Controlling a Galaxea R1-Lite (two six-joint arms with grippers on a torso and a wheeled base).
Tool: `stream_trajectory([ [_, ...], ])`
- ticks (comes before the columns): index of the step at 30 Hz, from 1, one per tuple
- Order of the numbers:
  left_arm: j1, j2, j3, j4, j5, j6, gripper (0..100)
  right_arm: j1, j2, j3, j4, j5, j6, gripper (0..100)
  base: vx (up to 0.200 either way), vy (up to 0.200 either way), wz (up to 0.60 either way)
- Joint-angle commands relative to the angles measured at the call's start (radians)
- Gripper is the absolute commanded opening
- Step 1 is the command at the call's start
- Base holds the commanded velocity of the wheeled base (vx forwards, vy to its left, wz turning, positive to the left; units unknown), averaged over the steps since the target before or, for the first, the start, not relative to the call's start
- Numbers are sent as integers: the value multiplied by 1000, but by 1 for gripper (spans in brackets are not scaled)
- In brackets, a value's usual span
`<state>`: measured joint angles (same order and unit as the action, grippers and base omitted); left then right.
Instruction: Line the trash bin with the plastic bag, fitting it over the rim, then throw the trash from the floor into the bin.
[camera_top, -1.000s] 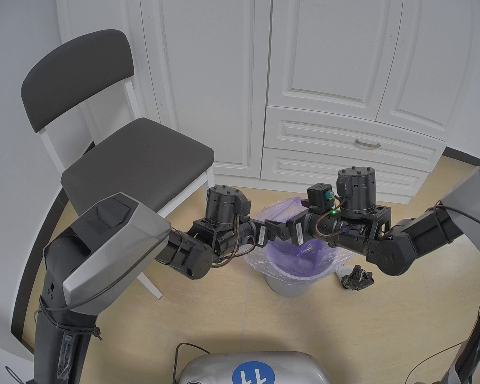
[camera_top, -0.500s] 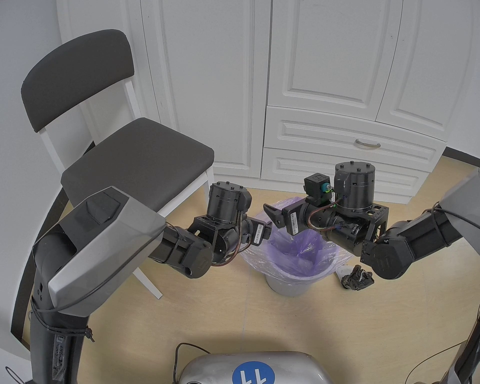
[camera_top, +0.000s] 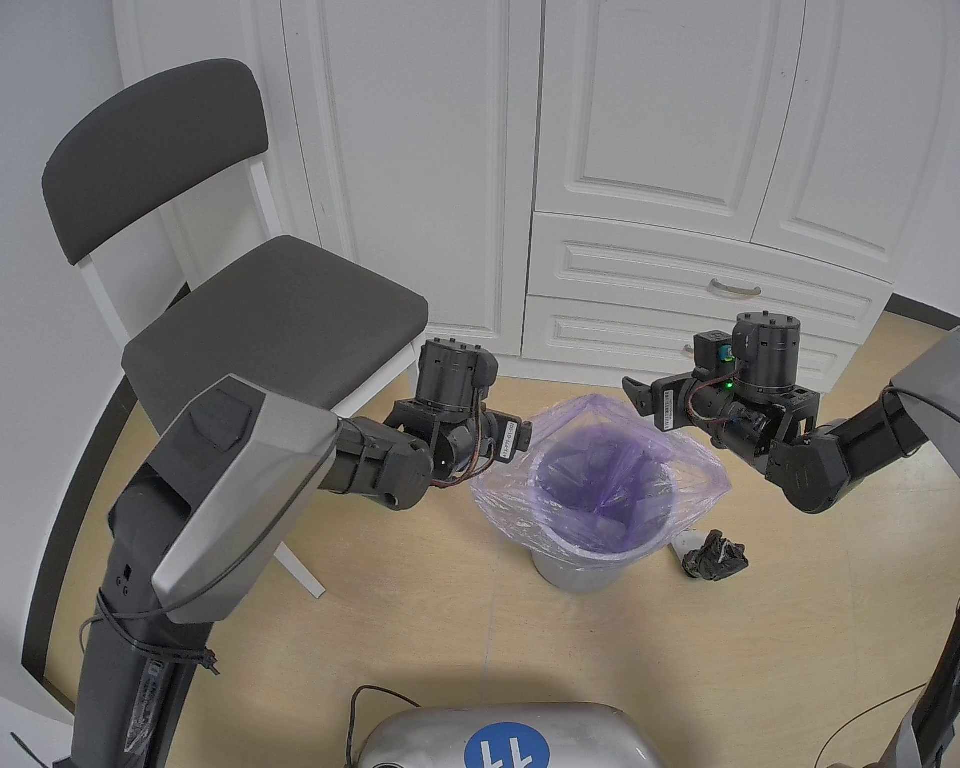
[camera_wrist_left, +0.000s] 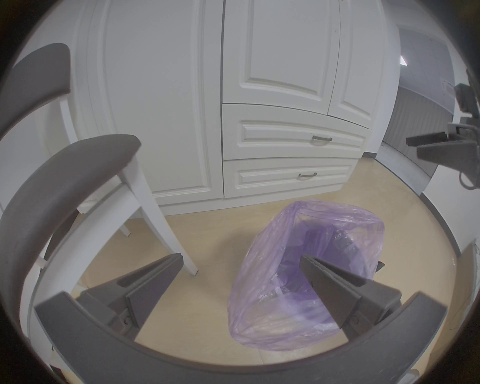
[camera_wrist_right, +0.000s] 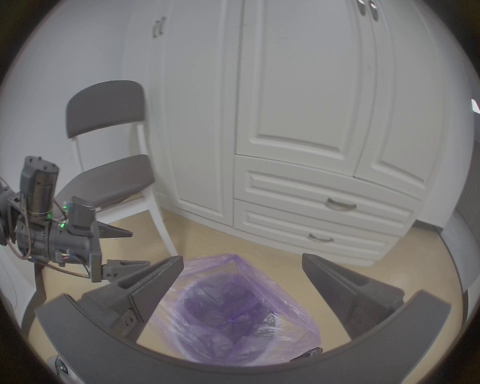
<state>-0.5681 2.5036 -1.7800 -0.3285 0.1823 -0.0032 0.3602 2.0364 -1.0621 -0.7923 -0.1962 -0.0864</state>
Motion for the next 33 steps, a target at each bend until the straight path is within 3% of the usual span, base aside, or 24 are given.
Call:
stream_trajectory([
  [1, 7, 170, -220, 152, -4, 2, 100, -126, 174, -75, 7, -20, 123, 100, 0, 0, 0],
  [5, 7, 193, -220, 161, -64, 35, 100, -191, 242, -133, 84, 17, 125, 100, 0, 0, 0],
  [8, 7, 210, -220, 129, -67, 40, 100, -227, 265, -165, 113, 136, 125, 100, 0, 0, 0],
  [10, 7, 210, -220, 128, -67, 40, 100, -230, 266, -167, 111, 142, 125, 100, 0, 0, 0],
  [11, 13, 210, -220, 115, -73, 42, 100, -245, 292, -203, 110, 201, 122, 100, 0, 0, 0],
  [12, 14, 210, -220, 115, -75, 42, 100, -245, 295, -210, 110, 201, 123, 100, 0, 0, 0],
  [14, 22, 210, -220, 112, -78, 43, 100, -245, 343, -266, 113, 173, 125, 100, 0, 0, 0],
  [19, 34, 221, -220, 94, -80, 42, 100, -248, 456, -381, 120, 23, 108, 100, 0, 0, 0],
  [21, 37, 245, -220, 57, -70, 38, 100, -271, 507, -430, 120, -23, 54, 100, 0, 0, 0],
  [33, 79, 302, -220, -64, -53, -20, 100, -310, 624, -515, 127, -23, 40, 100, 0, 0, 0],
])
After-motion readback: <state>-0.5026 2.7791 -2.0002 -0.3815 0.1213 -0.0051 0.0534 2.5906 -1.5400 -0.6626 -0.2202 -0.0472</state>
